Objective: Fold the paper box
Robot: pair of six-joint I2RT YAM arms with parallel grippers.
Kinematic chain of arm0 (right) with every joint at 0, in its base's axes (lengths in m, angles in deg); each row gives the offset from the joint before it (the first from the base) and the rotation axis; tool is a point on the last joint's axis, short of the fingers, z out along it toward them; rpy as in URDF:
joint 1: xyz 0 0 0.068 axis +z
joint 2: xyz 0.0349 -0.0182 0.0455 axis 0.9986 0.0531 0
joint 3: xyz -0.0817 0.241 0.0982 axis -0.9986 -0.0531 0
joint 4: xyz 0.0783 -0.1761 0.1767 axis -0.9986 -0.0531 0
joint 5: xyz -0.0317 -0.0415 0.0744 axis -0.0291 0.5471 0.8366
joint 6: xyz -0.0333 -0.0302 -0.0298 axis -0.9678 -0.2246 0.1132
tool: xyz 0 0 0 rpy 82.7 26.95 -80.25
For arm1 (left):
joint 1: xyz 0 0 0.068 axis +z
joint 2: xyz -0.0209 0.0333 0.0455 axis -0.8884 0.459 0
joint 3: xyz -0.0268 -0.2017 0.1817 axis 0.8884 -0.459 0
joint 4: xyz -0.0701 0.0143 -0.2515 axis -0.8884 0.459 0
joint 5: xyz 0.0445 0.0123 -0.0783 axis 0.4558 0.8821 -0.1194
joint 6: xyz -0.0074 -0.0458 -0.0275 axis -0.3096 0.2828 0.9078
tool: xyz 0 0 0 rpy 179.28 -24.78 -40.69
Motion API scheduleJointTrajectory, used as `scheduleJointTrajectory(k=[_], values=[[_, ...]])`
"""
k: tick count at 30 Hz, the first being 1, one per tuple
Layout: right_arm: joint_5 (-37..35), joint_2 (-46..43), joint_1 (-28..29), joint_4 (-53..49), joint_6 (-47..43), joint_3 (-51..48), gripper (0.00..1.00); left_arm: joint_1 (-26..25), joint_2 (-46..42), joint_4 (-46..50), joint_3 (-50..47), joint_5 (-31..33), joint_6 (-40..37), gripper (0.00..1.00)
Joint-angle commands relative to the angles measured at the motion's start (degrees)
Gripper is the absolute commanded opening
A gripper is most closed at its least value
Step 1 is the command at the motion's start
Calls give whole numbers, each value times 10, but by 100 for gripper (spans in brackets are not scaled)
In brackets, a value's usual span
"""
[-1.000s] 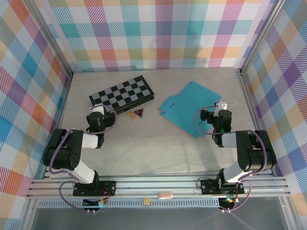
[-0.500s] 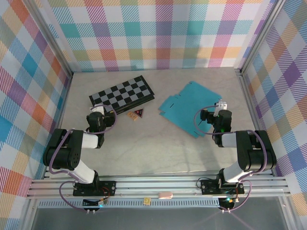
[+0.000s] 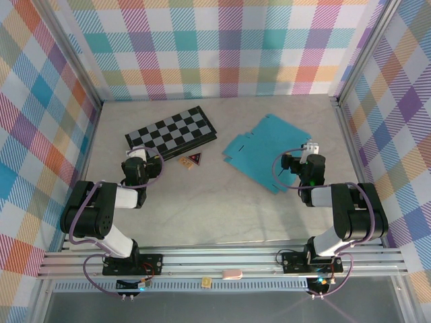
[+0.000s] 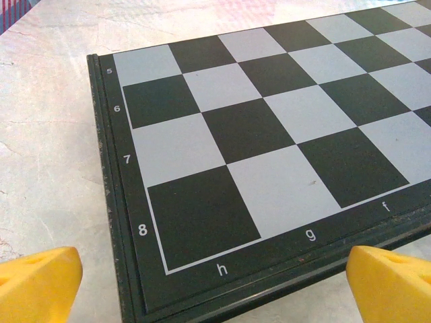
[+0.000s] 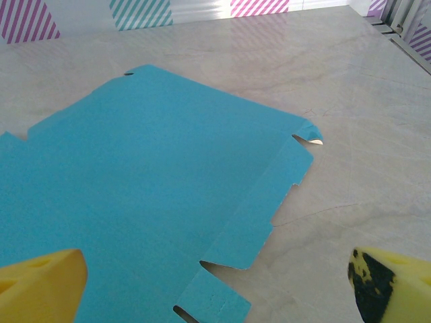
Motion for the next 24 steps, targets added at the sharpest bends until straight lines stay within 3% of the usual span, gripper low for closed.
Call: scheduleJointTrajectory(k=[1,7,10,13,14,15,16,17,18,19,20,24], values=[[-6,-31,5,-33,-7,12,99,-3,-7,-36,-6,1,4,100],[-103,-126,23,-157,13,46,99,-48,-130,119,35,88,-21,100],[-136,-166,32,-159,31,65,99,-73,-185,95,47,142,-7,100],[-169,-189,49,-236,34,151,99,-119,-210,126,120,252,19,100],[-185,-190,52,-279,61,195,99,-126,-216,207,175,291,99,100],[-203,-187,51,-349,128,250,99,-126,-218,377,259,321,260,100],[-214,-176,45,-460,235,306,99,-121,-210,625,349,316,412,100],[-198,-156,34,-629,358,386,99,-111,-188,806,435,291,520,100],[-186,-128,30,-788,451,468,99,-101,-161,844,469,216,519,100],[-179,-104,29,-848,465,513,99,-88,-145,805,475,112,485,100],[-124,-78,27,-867,430,545,99,-85,-125,773,480,24,483,91],[16,-23,27,-931,419,598,80,-159,-85,654,443,-134,572,77]])
